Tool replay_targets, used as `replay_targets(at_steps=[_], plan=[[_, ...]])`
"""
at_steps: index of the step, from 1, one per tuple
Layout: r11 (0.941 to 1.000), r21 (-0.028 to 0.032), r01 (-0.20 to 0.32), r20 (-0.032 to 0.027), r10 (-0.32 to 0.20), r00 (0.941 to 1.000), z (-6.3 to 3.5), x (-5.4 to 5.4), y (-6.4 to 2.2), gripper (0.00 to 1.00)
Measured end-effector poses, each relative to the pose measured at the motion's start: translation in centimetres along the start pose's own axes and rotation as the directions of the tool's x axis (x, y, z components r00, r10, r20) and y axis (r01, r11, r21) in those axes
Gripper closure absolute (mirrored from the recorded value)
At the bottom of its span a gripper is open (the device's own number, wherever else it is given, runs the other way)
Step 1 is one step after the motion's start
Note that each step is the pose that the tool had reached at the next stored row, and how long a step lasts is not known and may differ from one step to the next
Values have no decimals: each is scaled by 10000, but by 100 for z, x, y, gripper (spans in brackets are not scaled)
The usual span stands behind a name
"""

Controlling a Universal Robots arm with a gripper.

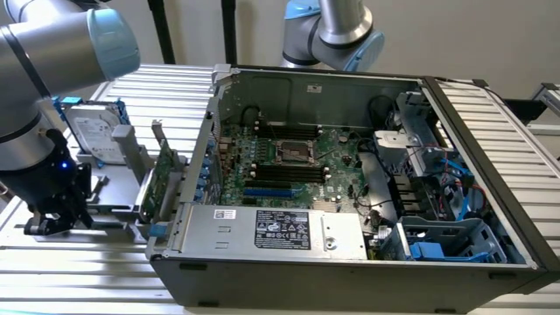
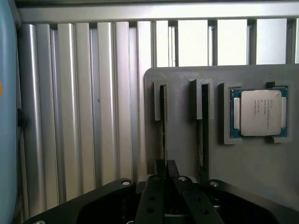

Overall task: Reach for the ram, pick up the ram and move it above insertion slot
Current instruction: 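Pick up the ram and move it above insertion slot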

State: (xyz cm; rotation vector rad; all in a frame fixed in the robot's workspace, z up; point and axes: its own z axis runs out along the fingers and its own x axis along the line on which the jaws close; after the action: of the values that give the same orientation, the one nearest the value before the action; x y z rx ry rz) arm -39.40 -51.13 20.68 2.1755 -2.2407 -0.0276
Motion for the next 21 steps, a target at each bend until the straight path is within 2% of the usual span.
replay_targets(at_steps=[5,15,21], plan=[[10000,-2,0,23,0,10000,-103,0,-3,87],[10000,-5,4,107,-4,9999,-490,0,-10,87],[10000,-7,21,228,-21,9997,-686,-1,-60,87]])
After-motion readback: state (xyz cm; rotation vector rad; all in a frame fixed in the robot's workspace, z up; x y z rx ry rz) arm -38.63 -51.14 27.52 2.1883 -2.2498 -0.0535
